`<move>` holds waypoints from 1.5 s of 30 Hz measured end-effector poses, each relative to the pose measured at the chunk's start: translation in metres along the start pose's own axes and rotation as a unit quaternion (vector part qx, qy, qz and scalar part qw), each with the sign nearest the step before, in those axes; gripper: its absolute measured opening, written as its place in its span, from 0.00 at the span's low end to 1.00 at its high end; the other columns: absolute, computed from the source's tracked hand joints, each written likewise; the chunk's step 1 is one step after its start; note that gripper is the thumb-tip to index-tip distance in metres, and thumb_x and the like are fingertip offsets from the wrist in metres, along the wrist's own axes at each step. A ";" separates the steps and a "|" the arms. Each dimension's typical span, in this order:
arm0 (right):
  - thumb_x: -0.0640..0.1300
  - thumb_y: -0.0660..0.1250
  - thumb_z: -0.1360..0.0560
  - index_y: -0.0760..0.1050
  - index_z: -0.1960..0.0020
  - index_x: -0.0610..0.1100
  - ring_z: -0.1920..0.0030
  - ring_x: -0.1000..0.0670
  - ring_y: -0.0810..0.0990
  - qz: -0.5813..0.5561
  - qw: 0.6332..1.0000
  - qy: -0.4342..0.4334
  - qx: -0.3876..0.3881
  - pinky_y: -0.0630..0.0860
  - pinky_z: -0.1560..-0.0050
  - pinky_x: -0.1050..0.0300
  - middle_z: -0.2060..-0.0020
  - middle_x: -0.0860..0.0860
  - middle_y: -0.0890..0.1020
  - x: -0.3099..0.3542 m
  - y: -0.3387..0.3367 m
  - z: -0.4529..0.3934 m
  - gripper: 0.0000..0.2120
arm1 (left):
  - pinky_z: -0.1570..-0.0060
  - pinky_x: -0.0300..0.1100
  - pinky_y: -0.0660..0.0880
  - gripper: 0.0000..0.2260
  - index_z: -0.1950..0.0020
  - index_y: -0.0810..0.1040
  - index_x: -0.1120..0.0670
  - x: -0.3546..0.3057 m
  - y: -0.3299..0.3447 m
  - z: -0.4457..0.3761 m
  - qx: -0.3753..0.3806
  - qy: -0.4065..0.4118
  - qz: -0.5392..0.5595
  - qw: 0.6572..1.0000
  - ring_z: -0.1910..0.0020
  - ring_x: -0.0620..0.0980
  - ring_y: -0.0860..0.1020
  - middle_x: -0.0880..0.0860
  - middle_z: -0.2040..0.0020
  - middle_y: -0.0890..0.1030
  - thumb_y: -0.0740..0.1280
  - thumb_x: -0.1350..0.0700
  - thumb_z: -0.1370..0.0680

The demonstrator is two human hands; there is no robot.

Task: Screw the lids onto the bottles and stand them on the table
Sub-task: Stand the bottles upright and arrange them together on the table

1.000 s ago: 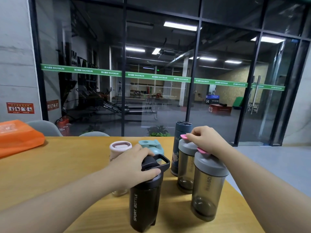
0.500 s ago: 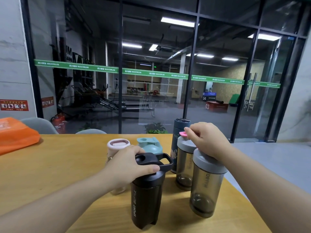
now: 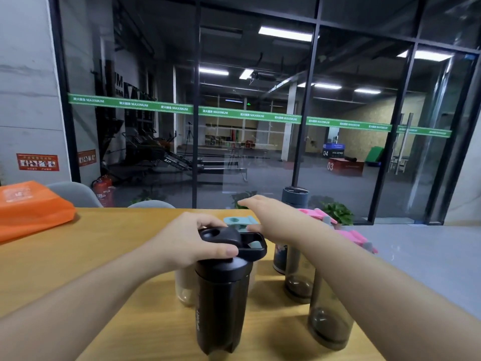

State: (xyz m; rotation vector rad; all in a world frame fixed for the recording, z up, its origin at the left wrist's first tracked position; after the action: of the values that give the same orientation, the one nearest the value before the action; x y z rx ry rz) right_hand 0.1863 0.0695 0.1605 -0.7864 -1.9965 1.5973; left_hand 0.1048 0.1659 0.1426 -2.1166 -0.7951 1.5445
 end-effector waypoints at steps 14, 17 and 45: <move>0.50 0.78 0.35 0.50 0.23 0.53 0.29 0.43 0.63 -0.130 0.988 0.060 0.054 0.66 0.31 0.43 0.25 0.51 0.57 -0.017 0.074 -0.030 0.50 | 0.59 0.26 0.73 0.16 0.51 0.83 0.46 0.019 -0.033 0.010 -0.032 0.016 0.028 0.999 0.55 0.37 0.80 0.41 0.54 0.84 0.78 0.48 0.37; 0.50 0.77 0.34 0.51 0.24 0.54 0.31 0.45 0.67 -0.120 0.990 0.055 0.039 0.70 0.34 0.46 0.27 0.51 0.61 -0.017 0.070 -0.025 0.48 | 0.55 0.33 0.75 0.21 0.54 0.83 0.44 0.022 -0.040 0.008 -0.051 0.010 0.047 0.998 0.56 0.40 0.82 0.44 0.55 0.85 0.75 0.39 0.44; 0.61 0.71 0.33 0.48 0.25 0.57 0.39 0.45 0.70 -0.024 0.999 0.032 -0.002 0.73 0.44 0.50 0.34 0.54 0.65 0.004 0.041 0.087 0.45 | 0.57 0.38 0.71 0.16 0.49 0.79 0.49 0.004 -0.022 -0.012 -0.186 -0.035 -0.047 0.981 0.52 0.45 0.76 0.48 0.51 0.77 0.74 0.43 0.32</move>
State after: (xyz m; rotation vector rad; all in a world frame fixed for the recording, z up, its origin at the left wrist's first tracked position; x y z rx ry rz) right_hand 0.1313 0.0176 0.1018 -0.7765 -1.9598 1.5223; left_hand 0.1121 0.1854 0.1571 -2.2466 -1.2769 1.5206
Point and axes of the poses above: each hand's wrist, its own z-axis away from the middle knuckle, its own y-axis out of the palm, x = y × z, the point moved 10 cm from there along -z, towards the middle knuckle
